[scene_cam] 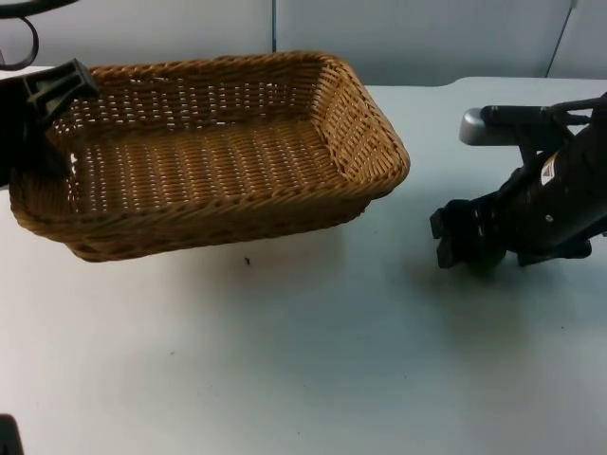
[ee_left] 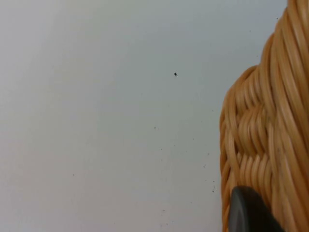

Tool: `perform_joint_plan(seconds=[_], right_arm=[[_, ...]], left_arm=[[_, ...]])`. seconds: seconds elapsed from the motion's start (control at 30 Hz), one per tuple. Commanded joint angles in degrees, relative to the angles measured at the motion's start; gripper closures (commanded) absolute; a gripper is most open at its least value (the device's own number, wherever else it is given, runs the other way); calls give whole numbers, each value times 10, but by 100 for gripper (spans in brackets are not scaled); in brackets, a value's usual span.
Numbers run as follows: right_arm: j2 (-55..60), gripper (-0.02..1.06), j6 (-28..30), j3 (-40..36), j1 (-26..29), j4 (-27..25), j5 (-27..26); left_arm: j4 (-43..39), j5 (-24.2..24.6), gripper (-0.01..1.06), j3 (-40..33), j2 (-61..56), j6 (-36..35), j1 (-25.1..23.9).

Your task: Pick up the basket with the left hand and place the ball into the basket with the right hand.

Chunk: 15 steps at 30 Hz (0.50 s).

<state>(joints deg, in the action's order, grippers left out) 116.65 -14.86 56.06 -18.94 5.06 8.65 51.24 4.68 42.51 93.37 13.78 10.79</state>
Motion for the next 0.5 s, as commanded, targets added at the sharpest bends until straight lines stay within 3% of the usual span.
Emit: perform_joint_plan(seconds=[0.0,0.17,0.27,0.3,0.43,0.47], right_arm=[[2,24,0,3,-2,6,-14],[2,33,-2,3,-2,6,-31],[2,61,2,3,-2,6,-34],[2,61,2,3,-2,6,-34],[2,98,4,3,-2,27,-33],[2,98,4,3,-2,27,-33]], left_arm=[[9,-4,105,1,-9,-6,2],[9,-4,105,1,-9,-6,2],[9,-4,105,1,-9,-6,2],[9,-4,105,1,-9,-6,2],[9,-4,105,1,-9,-6,2],[9,-4,105,1,-9,-6,2]])
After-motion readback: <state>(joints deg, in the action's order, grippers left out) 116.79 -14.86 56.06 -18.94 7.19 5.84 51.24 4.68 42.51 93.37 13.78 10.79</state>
